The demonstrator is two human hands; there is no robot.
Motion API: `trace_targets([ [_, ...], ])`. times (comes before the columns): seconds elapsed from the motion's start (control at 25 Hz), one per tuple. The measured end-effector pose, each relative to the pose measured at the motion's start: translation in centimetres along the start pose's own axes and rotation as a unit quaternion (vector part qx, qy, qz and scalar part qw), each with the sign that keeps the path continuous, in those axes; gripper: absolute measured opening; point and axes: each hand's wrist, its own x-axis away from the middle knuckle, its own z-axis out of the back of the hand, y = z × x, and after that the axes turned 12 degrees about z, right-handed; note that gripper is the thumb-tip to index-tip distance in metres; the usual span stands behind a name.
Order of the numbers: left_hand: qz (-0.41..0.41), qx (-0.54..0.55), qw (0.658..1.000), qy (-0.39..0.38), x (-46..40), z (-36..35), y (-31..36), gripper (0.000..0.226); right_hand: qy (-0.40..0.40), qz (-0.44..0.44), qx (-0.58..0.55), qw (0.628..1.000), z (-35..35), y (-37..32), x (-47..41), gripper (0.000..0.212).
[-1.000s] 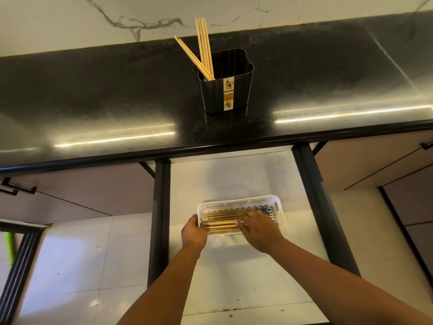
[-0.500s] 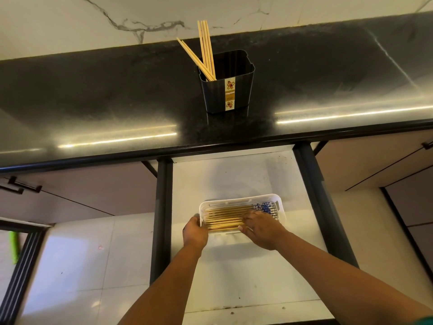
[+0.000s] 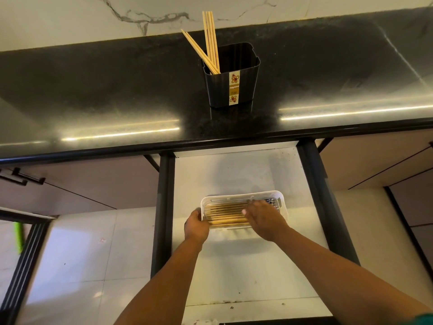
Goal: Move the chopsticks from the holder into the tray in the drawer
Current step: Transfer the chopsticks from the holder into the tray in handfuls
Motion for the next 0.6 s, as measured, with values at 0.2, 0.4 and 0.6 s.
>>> trace_targets([
  [0.2,0.009,0.002,1.0,-0.013,-0.5,0.2,0.0,0.018,0.333,-0.367,-0.204,0.844,2.1,3.0,1.0,0.029],
  [0.4,0.018,-0.006,0.999,0.037,-0.1,-0.2,-0.1,0.02,0.173,-0.476,-0.364,0.782,2.0,5.4,1.9,0.037],
  [0.6,-0.01,-0.024,0.999,0.043,-0.2,-0.4,-0.4,0.009,0.247,-0.474,-0.381,0.754,1.2,5.2,2.2,0.033],
])
